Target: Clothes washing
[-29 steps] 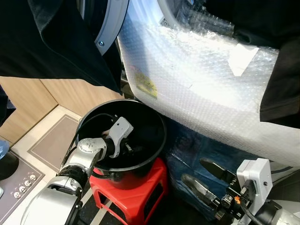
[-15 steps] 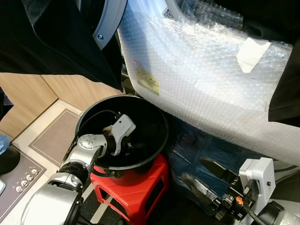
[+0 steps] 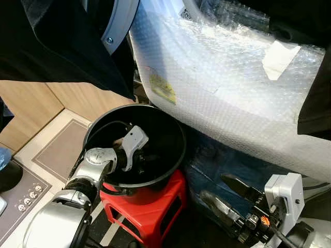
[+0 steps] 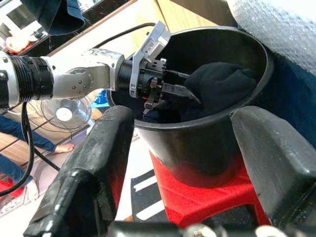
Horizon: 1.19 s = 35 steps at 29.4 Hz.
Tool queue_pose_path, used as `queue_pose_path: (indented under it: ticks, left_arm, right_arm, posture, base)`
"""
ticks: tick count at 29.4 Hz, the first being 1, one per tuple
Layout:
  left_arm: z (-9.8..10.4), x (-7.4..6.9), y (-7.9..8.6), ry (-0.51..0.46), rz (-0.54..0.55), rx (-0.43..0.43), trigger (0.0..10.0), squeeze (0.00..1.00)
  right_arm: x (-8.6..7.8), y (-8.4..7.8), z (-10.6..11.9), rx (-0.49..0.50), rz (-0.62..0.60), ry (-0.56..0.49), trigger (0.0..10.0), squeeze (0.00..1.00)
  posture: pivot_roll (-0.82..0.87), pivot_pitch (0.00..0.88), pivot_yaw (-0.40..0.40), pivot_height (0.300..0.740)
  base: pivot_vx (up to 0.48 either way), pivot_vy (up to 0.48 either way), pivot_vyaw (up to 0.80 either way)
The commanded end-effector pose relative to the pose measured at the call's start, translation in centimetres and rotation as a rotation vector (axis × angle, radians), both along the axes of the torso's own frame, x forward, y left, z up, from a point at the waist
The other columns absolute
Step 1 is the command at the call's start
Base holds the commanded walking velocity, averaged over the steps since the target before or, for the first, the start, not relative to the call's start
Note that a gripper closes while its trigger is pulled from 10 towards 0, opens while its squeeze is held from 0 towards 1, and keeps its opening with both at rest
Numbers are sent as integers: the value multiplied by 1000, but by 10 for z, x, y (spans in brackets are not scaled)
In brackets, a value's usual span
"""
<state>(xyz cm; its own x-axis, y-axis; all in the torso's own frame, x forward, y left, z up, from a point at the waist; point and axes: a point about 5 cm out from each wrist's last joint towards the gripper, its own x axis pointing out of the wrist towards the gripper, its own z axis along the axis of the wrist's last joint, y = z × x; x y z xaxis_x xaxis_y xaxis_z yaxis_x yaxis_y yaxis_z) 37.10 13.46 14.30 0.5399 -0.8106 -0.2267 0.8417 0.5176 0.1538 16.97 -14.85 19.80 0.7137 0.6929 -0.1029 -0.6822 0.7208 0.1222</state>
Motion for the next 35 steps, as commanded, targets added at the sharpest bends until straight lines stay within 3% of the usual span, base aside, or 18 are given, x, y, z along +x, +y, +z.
queue_pose_path:
  ticks: [1,20,35]
  left_arm:
    - [-6,-2,4,15,2,17,0,0]
    - [2,-1,11,-47,72,-96,0,0]
    - [25,-7,8,-198,54,-234,0,0]
  right_arm:
    - [-4,3,1,-4,17,-3,10000,31]
    - [20,9,-3,1,43,-39,10000,16]
    - [50,10,-13,6,66,-96,10000,4]
  posture:
    - [-297,313,71,740]
    - [-256,196,85,740]
    - [-184,39,83,740]
  base:
    - [0,0,0]
    - [0,0,0]
    - [0,0,0]
